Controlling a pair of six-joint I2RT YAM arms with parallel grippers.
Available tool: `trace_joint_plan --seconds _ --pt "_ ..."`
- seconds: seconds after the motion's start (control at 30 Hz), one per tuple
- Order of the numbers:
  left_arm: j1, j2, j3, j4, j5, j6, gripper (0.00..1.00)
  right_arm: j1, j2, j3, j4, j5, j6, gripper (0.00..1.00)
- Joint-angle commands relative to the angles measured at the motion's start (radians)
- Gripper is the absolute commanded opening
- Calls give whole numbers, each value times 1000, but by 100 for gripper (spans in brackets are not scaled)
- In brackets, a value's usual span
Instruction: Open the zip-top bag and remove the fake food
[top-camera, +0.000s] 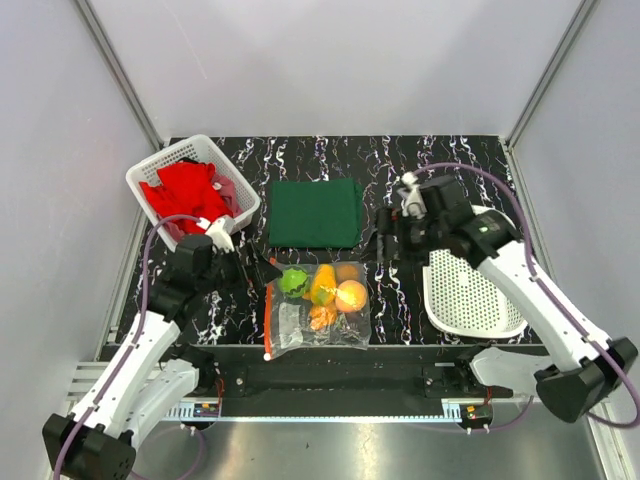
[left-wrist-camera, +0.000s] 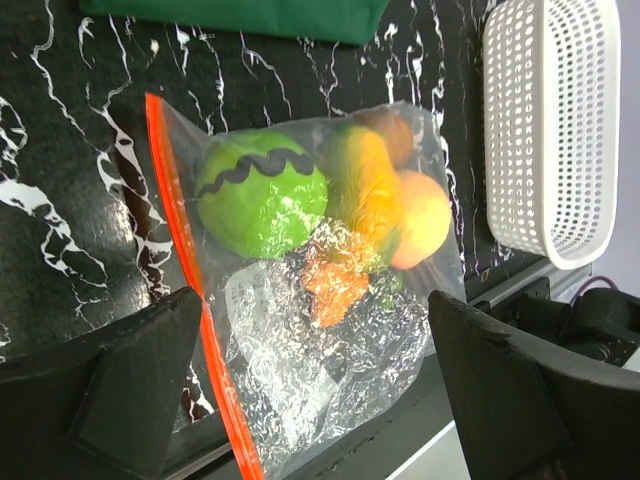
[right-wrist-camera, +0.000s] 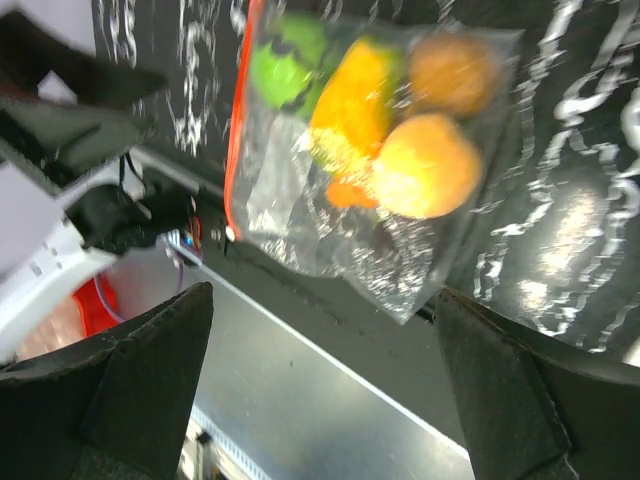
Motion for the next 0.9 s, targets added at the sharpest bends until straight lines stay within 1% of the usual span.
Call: trace_joint_plan --seconds 0.0,0.03,0.1,0.17,0.27,0.3,0.33,0.37,0.4,0.43,0.47,0.5,0.53,0.57,0.67,0.7,0.8,0.83,0.87 --pt "11 28 -48 86 75 21 98 163 38 31 82 70 56 100" --pt "13 41 -58 95 94 19 97 218 47 31 84 77 57 100" --pt "13 59 -83 126 108 7 95 260 67 25 88 93 47 100" --pt "14 65 -92 129 79 -28 94 285 70 17 88 84 42 100" --pt "28 64 -150 159 60 -149 93 290 46 -14 107 55 39 100" --pt "30 62 -172 167 49 -218 92 288 38 -29 108 56 37 100" --pt "33 55 -233 182 48 -250 91 290 29 -34 110 51 34 100" --pt "36 49 -265 243 60 -286 87 290 17 -37 110 48 28 100" --pt "39 38 -308 290 72 -376 85 288 11 -44 108 48 25 100" --pt "39 24 -383 342 104 -425 83 290 6 -46 105 48 22 100" --pt "39 -6 -423 435 114 -473 80 290 0 -49 104 41 14 99" --pt "39 -29 -456 472 120 -549 76 290 -3 -55 102 39 11 100" --pt "39 -51 -480 500 123 -576 74 290 -6 -58 102 38 7 100" --pt "39 -95 -509 499 115 -596 74 290 -8 -63 102 33 5 100" --pt "37 -155 -532 470 103 -588 70 290 -14 -75 102 22 -1 100" --pt "37 -158 -543 469 111 -590 63 288 -17 -80 102 19 -1 100" --pt "37 -166 -577 509 127 -608 51 290 -23 -90 104 15 -7 100" --pt "37 -169 -585 550 132 -613 45 288 -22 -92 104 10 -10 100" --pt "37 -169 -591 567 134 -620 44 290 -22 -94 105 7 -12 100"
